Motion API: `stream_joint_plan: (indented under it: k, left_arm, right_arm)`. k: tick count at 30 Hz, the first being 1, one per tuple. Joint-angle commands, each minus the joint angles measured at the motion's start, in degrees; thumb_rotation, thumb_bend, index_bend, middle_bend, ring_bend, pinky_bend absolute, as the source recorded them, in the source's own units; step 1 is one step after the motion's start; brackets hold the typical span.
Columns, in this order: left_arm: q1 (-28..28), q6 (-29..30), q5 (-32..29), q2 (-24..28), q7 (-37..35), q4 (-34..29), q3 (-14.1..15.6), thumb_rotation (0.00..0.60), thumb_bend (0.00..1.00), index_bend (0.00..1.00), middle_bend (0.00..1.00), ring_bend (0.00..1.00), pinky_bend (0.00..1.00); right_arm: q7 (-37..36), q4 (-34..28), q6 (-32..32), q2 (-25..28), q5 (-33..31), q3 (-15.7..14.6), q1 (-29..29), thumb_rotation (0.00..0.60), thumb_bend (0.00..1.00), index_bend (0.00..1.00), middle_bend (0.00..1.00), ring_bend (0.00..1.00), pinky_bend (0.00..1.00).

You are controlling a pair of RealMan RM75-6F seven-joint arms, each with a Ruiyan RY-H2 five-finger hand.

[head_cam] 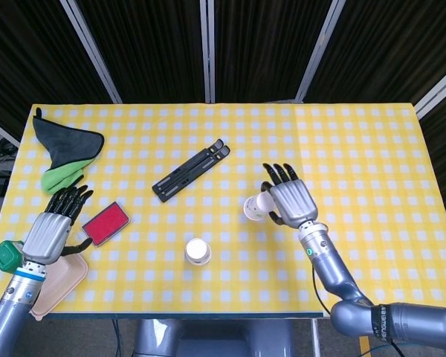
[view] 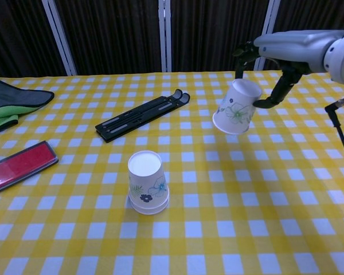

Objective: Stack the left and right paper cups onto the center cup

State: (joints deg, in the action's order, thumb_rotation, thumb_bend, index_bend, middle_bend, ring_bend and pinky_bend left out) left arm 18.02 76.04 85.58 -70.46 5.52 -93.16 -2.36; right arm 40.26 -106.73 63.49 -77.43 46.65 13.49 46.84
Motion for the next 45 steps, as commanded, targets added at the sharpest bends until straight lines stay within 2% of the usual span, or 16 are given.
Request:
stream_joint_plan:
  k: [1, 8, 21, 26, 37, 45]
  left_arm:
    - [-0.03, -0.11, -0.01, 0.32, -0.47, -0.02, -0.04, 0.6, 0.22, 0.0, 0.0, 0.0, 0.0]
    - [-0.02, -0.39, -0.3, 0.76, -1.78, 0.29, -0.32, 0.6, 0.22, 0.0, 0.0, 0.0, 0.0]
    - [0.26, -1.27, -0.5, 1.14, -4.04, 0.98, -0.55, 0.6, 0.22, 0.0, 0.0, 0.0, 0.0]
    - [0.22, -1.08, -0.01, 1.41, -4.53, 0.74, -0.48, 0.6, 0.22, 0.0, 0.0, 0.0, 0.0]
    - [0.07, -1.14, 1.25, 2.01, -4.3, -0.17, 0.35, 0.6, 0.22, 0.0, 0.0, 0.0, 0.0]
    - [0.07, -1.38, 1.36, 2.36, -4.15, -0.62, 0.49, 0.6, 0.22, 0.0, 0.0, 0.0, 0.0]
  right_arm:
    - [3.18, -0.89, 1.42, -3.46, -2.05, 0.04, 2.51, 0.6, 0.22, 0.48, 0.04, 0.0, 0.0]
    - [6.81, -0.6, 3.09, -7.47, -4.3, 1.11, 5.94, 0.6, 0.22, 0.49, 0.04, 0.0, 0.01]
    - [11.71, -6.13, 7.46, -7.42, -8.15, 1.57, 8.44, 0.6, 0.22, 0.5, 0.04, 0.0, 0.01]
    - [12.41, -9.25, 9.0, -7.41, -9.2, 0.94, 8.65, 0.6, 0.22, 0.5, 0.04, 0.0, 0.01]
    - [16.37, -16.36, 16.14, -10.21, -6.39, -1.0, 9.2, 0.6, 0.22, 0.5, 0.04, 0.0, 0.02]
    - [17.49, -16.04, 17.92, -13.73, -5.66, -2.22, 9.46, 0.6, 0.22, 0.51, 0.05, 0.0, 0.02]
